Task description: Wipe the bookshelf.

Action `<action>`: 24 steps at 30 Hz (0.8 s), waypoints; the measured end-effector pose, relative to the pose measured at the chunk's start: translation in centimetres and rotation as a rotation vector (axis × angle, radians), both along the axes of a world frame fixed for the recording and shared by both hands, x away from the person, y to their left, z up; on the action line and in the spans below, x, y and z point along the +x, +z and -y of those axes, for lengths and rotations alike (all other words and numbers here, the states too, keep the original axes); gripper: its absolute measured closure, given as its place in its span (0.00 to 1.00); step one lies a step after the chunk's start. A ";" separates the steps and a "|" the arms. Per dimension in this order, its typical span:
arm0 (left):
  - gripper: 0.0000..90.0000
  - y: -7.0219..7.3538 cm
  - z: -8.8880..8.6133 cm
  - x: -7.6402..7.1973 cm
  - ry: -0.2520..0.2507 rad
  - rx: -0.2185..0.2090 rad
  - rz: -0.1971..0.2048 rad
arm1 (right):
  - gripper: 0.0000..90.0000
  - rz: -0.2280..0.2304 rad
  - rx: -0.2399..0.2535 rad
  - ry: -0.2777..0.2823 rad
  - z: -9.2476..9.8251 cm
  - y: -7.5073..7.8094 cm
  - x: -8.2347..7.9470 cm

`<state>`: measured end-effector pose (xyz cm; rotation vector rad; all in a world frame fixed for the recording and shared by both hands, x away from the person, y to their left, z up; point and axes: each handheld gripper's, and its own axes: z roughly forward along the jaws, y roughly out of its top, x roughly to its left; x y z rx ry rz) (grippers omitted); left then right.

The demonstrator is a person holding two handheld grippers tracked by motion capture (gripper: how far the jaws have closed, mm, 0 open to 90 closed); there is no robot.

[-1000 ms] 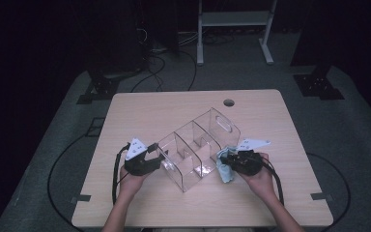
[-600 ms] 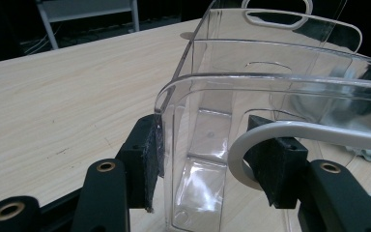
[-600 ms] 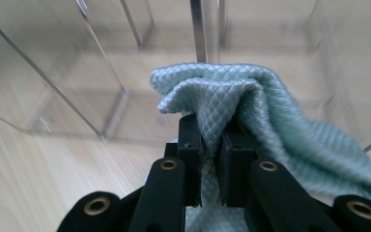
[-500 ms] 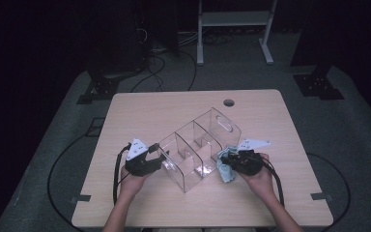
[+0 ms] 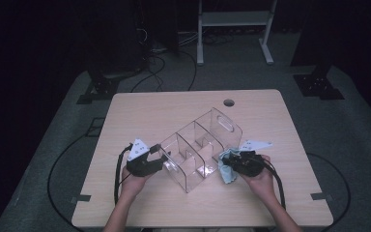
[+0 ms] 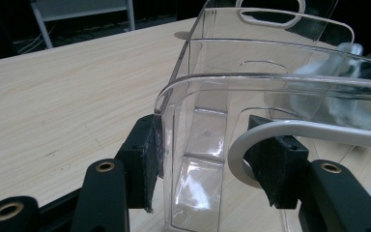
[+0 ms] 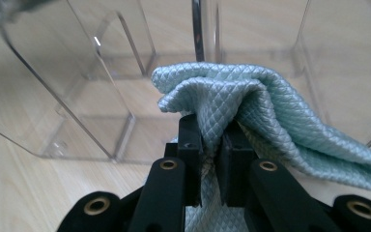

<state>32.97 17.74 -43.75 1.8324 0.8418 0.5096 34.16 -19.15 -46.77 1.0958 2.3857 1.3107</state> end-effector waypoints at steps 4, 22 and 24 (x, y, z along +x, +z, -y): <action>0.52 0.0 0.0 -0.1 -0.003 -0.004 0.000 | 0.90 -0.039 -0.012 -0.002 -0.1 -1.1 0.2; 0.51 0.0 0.2 -0.2 -0.024 -0.015 -0.011 | 0.90 0.014 0.059 -0.014 0.9 0.8 -0.4; 0.51 0.0 0.3 -0.3 -0.025 -0.017 -0.011 | 0.90 -0.013 0.053 -0.016 0.8 0.1 -0.3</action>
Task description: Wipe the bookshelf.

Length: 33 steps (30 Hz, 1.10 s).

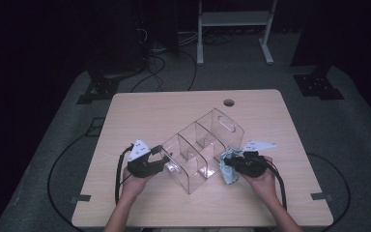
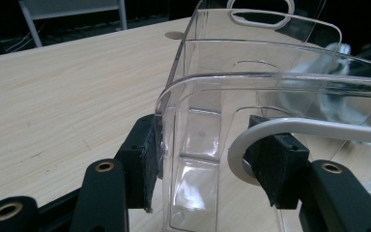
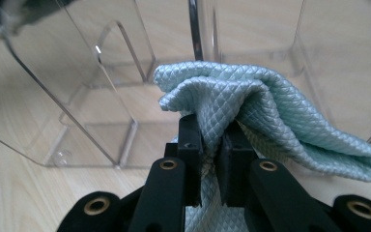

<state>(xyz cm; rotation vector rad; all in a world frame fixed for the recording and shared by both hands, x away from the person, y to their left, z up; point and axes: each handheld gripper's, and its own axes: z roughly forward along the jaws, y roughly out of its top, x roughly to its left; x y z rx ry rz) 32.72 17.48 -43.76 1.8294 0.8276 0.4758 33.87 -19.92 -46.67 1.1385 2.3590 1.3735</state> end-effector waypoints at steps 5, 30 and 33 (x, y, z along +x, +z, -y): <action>0.51 0.0 0.0 0.0 0.000 -0.003 -0.001 | 0.90 -0.003 0.014 -0.001 0.2 0.2 -0.1; 0.51 0.0 0.0 0.1 -0.003 -0.002 -0.001 | 0.90 -0.029 -0.044 -0.006 -0.3 -1.0 0.3; 0.51 0.0 0.0 0.1 0.000 -0.001 -0.001 | 0.90 0.020 -0.015 -0.011 -0.2 0.9 0.0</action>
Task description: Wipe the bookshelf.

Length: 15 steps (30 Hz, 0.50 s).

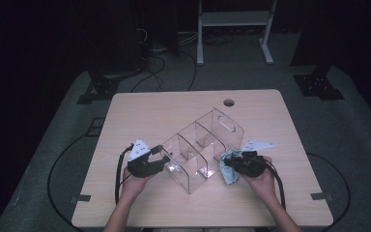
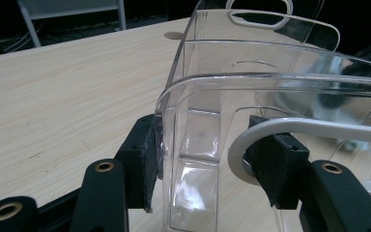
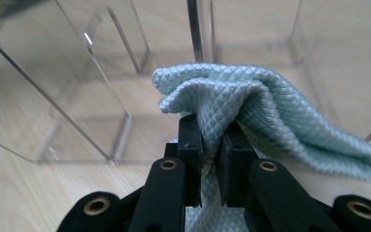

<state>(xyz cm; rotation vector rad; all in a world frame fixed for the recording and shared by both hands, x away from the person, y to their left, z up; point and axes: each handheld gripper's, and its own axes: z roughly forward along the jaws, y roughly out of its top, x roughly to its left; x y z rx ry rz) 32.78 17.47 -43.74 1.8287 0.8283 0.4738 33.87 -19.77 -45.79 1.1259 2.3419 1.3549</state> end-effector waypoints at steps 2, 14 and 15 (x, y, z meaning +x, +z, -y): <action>0.51 0.0 0.0 0.0 0.000 -0.001 0.000 | 0.90 0.035 0.024 -0.002 0.2 1.4 -0.2; 0.51 0.0 0.2 -0.1 -0.006 0.001 0.001 | 0.90 0.005 0.005 -0.005 0.2 0.4 -0.1; 0.51 0.0 0.2 -0.1 -0.007 0.003 0.001 | 0.90 -0.019 -0.013 -0.003 0.1 -0.4 0.0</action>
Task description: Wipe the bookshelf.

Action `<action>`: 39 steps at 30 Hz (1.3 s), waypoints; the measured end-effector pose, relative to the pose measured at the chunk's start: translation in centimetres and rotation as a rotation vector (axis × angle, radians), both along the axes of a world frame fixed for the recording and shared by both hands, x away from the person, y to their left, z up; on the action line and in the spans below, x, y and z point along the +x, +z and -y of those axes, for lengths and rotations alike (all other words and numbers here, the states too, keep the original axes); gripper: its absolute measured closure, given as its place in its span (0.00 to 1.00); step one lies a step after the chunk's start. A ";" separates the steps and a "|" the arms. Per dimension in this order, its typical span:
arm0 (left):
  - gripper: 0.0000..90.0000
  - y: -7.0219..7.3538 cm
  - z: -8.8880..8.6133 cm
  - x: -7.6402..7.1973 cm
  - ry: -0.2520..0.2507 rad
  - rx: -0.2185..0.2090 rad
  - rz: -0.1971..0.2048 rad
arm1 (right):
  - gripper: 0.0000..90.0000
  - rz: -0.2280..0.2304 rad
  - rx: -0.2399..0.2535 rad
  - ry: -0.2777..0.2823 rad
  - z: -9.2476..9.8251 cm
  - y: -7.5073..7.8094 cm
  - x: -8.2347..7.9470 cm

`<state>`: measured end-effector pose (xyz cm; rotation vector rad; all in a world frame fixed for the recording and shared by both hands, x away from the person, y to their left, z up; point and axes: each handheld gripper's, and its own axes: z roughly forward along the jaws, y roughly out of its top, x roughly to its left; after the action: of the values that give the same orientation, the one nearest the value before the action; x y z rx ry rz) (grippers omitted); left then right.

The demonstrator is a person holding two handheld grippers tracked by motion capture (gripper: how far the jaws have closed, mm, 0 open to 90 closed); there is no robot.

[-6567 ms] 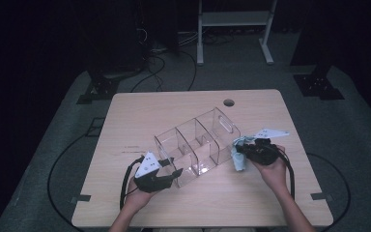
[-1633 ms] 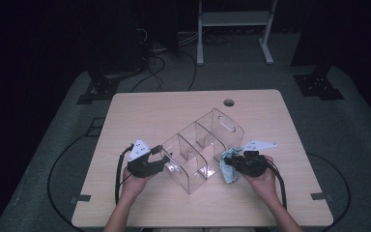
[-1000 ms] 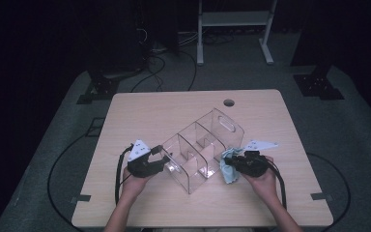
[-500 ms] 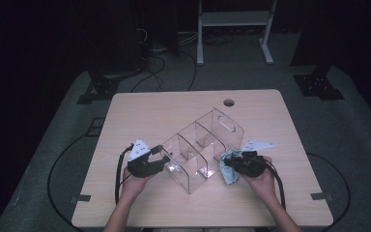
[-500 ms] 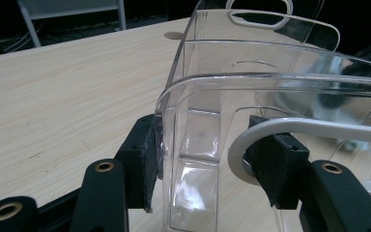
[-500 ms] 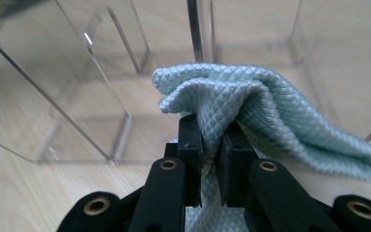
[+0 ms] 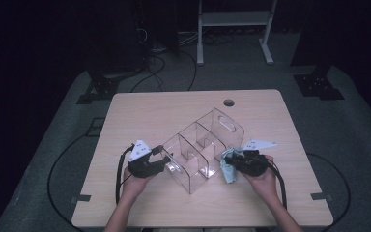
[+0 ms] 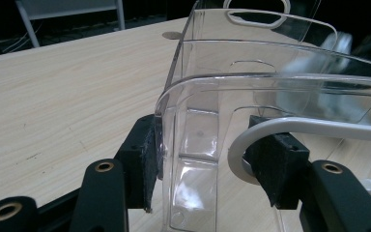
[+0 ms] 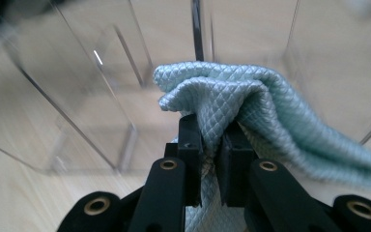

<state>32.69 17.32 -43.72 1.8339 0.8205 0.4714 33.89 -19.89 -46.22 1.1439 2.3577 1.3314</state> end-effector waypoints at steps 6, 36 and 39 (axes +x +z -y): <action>0.51 0.0 0.0 0.0 -0.001 -0.008 -0.001 | 0.91 0.018 -0.001 0.001 -0.1 0.3 -0.5; 0.51 0.0 0.0 0.1 0.013 -0.001 0.004 | 0.91 0.046 -0.008 0.189 -5.4 0.4 -3.8; 0.51 -0.1 -0.1 0.1 0.013 -0.002 0.004 | 0.91 0.026 -0.032 0.185 -5.5 -0.5 -3.6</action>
<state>32.79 17.42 -43.78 1.8261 0.8307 0.4827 30.28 -14.36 -46.69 0.9133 2.5076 1.3500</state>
